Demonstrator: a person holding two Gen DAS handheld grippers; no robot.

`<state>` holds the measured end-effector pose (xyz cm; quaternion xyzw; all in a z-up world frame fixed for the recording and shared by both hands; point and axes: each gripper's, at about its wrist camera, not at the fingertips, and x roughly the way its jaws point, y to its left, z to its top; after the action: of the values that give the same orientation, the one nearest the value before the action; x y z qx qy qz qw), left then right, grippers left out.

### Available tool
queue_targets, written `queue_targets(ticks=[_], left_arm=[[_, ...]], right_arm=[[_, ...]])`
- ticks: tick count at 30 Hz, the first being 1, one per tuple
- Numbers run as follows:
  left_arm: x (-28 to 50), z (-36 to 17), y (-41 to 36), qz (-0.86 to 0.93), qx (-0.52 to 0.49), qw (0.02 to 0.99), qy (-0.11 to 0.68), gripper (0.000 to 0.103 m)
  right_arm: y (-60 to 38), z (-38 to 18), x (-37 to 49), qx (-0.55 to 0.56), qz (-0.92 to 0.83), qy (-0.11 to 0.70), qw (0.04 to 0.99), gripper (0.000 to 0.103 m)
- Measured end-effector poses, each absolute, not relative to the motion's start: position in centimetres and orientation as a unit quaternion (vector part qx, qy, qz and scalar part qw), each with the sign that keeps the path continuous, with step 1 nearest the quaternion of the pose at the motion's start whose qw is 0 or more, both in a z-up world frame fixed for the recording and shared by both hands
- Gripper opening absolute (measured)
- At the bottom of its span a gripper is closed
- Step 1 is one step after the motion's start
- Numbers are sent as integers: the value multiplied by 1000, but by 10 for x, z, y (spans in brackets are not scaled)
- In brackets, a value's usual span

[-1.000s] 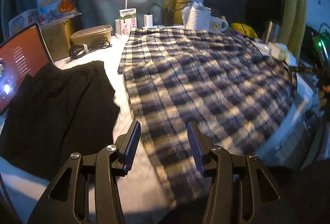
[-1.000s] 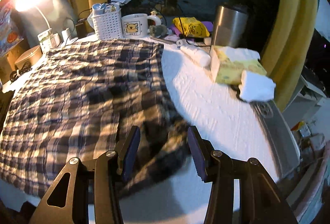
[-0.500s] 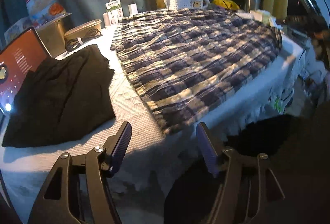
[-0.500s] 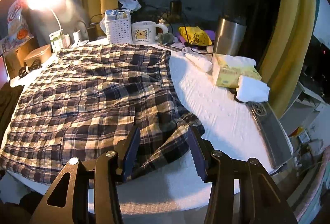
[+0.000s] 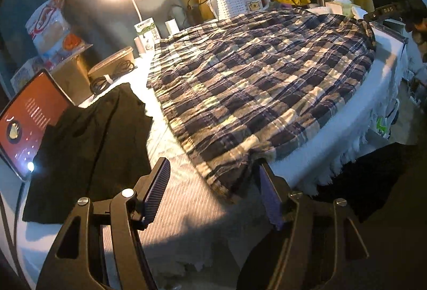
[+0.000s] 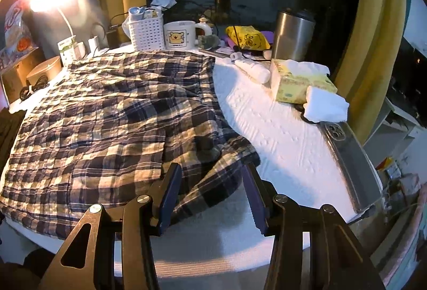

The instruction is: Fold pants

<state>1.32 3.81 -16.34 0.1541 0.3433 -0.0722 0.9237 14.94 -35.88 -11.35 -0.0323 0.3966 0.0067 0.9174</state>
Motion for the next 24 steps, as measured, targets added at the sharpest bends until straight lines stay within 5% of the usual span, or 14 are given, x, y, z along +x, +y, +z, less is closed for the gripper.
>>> queue_targets(ticks=[5, 6, 8, 10, 24], left_arm=[[17, -166, 33, -80, 157, 930, 323, 60], [17, -166, 34, -89, 147, 930, 325, 52], [17, -166, 34, -117, 122, 927, 336, 14], [15, -167, 30, -114, 130, 926, 334, 4], [30, -119, 62, -109, 23, 943, 313, 2]], right_arm=[[-368, -118, 150, -28, -1, 398, 917, 50], [-370, -118, 150, -27, -3, 398, 917, 50], [-375, -120, 149, -26, -9, 397, 917, 50], [-381, -122, 149, -25, -17, 397, 917, 50], [-398, -149, 146, -128, -39, 403, 905, 51]])
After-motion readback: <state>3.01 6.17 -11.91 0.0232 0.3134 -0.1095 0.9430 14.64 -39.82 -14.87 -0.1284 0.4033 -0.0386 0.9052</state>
